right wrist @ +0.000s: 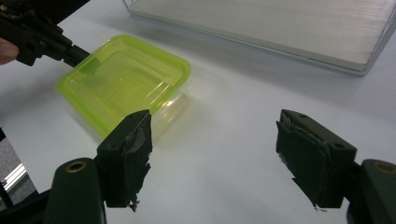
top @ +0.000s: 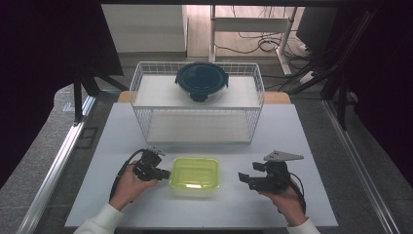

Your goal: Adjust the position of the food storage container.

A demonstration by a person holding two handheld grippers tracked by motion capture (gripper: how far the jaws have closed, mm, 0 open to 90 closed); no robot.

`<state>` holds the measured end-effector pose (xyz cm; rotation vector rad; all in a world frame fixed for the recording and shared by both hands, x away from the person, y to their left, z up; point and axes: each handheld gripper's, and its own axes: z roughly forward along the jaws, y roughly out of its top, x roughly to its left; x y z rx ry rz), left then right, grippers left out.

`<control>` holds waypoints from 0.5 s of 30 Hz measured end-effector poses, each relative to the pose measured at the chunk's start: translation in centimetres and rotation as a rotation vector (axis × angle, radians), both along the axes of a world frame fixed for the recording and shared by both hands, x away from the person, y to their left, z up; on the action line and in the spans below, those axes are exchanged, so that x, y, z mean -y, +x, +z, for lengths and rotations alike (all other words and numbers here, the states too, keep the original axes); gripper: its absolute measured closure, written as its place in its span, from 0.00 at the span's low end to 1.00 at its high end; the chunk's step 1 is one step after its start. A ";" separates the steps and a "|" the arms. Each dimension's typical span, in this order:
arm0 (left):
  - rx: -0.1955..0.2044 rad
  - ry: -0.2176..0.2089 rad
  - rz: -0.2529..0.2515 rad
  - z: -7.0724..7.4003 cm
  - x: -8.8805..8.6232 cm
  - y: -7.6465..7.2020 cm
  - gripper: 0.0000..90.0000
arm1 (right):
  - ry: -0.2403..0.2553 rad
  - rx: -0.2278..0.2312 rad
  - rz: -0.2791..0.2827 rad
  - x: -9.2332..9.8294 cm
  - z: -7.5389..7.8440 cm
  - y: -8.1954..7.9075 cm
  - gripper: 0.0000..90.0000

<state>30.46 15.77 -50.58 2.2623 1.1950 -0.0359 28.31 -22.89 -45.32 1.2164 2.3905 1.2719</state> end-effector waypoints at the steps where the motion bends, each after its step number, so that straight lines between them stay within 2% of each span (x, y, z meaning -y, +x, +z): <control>1: -0.001 0.001 -0.003 0.0 0.1 0.0 1.00 | 0.000 0.000 0.000 0.0 0.0 0.0 0.30; 15: -0.006 0.012 -0.029 0.0 1.0 0.1 1.00 | 0.005 -0.010 -0.004 0.0 -0.2 0.1 0.30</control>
